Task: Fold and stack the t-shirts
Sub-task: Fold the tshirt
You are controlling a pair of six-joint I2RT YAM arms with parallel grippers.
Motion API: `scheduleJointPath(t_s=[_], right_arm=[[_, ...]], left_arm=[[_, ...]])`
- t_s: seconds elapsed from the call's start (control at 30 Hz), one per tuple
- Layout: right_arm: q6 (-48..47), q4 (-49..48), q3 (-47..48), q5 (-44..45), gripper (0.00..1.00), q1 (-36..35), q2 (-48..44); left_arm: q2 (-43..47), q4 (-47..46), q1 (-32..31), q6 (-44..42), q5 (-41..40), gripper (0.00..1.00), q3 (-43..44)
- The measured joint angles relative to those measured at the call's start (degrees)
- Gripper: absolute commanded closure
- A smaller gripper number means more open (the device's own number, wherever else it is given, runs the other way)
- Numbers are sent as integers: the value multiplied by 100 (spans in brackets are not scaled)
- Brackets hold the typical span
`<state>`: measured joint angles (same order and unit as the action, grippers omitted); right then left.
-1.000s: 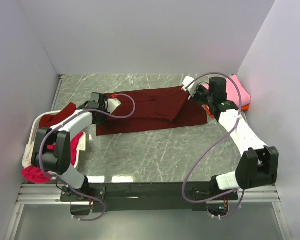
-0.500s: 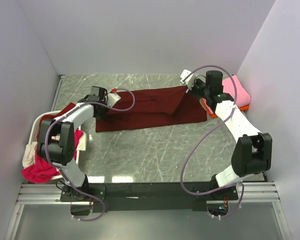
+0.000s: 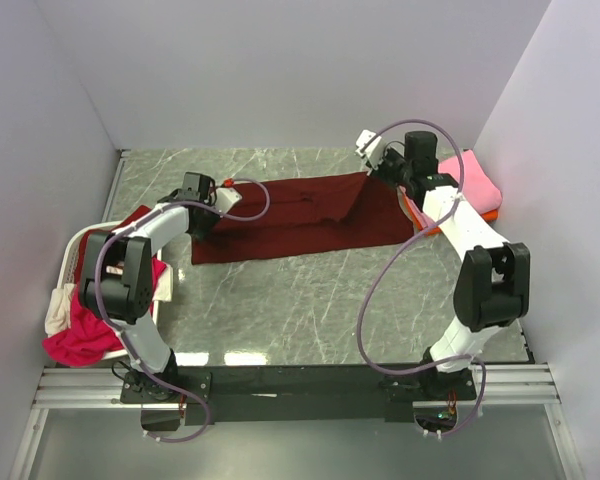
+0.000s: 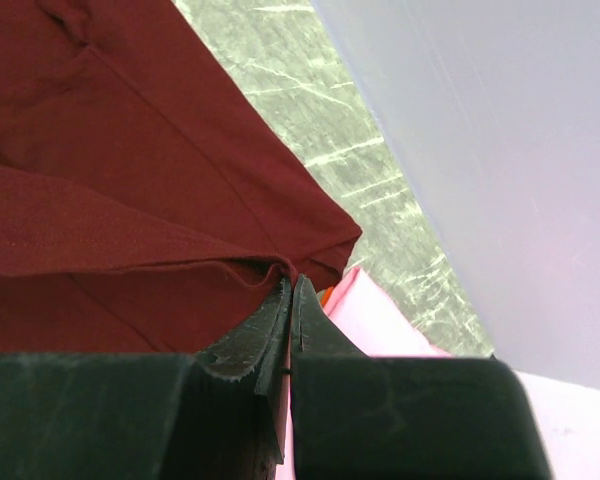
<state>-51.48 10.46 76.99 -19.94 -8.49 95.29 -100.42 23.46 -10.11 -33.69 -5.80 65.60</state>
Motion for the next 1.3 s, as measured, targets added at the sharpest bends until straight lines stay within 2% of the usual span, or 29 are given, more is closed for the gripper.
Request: scheduleJointPath(t_s=[0.07, 0.17, 0.2, 0.23, 0.33, 0.37, 0.4, 0.43, 0.47, 0.63, 0.8, 0.93, 1.03, 1.13, 1.3], right_arm=[[7, 9, 122, 2, 100, 0, 131], [28, 46, 291, 4, 100, -4, 308], [44, 63, 367, 4, 100, -11, 382], [61, 72, 461, 4, 100, -17, 470], [125, 50, 804, 26, 100, -72, 846], [153, 24, 942, 52, 94, -107, 1016], [195, -20, 1084, 111, 82, -157, 1217], [258, -15, 1261, 219, 64, -214, 1429], [356, -76, 1488, 334, 46, -280, 1700], [841, -186, 2756, 1174, 39, -557, 3152], [1307, 44, 2833, 1272, 39, -518, 3296], [960, 962, 2900, 168, 40, -369, 2979], [809, 1777, 3193, -459, 44, -393, 2892], [1005, 2162, 3375, -785, 45, -483, 2892], [1010, 2673, 2927, -1379, 44, -614, 2555]], left_arm=[[-33, -2, 2, 0, 0, 98, 42], [-85, -11, 7, 0, -4, 81, 103], [-87, -13, 9, 13, -7, 73, 107], [-87, -17, 13, 37, -7, 50, 111], [-74, -55, 17, 177, -4, 36, 140], [-31, -72, 17, 212, -7, 29, 146], [31, -96, 22, 280, -11, 16, 146], [107, -120, 24, 317, -13, 1, 149], [249, -151, 26, 374, -26, 0, 151], [1554, -376, 26, 841, -262, 1, 146], [3191, -909, 28, 1582, -380, 1, -136], [4105, -1252, 28, 2129, 4, 1, -1010], [4295, -1303, 28, 2426, 313, 1, -1720], [4251, -1108, 28, 2662, 507, 1, -2232], [4245, -1025, 26, 3136, 612, 0, -2326]])
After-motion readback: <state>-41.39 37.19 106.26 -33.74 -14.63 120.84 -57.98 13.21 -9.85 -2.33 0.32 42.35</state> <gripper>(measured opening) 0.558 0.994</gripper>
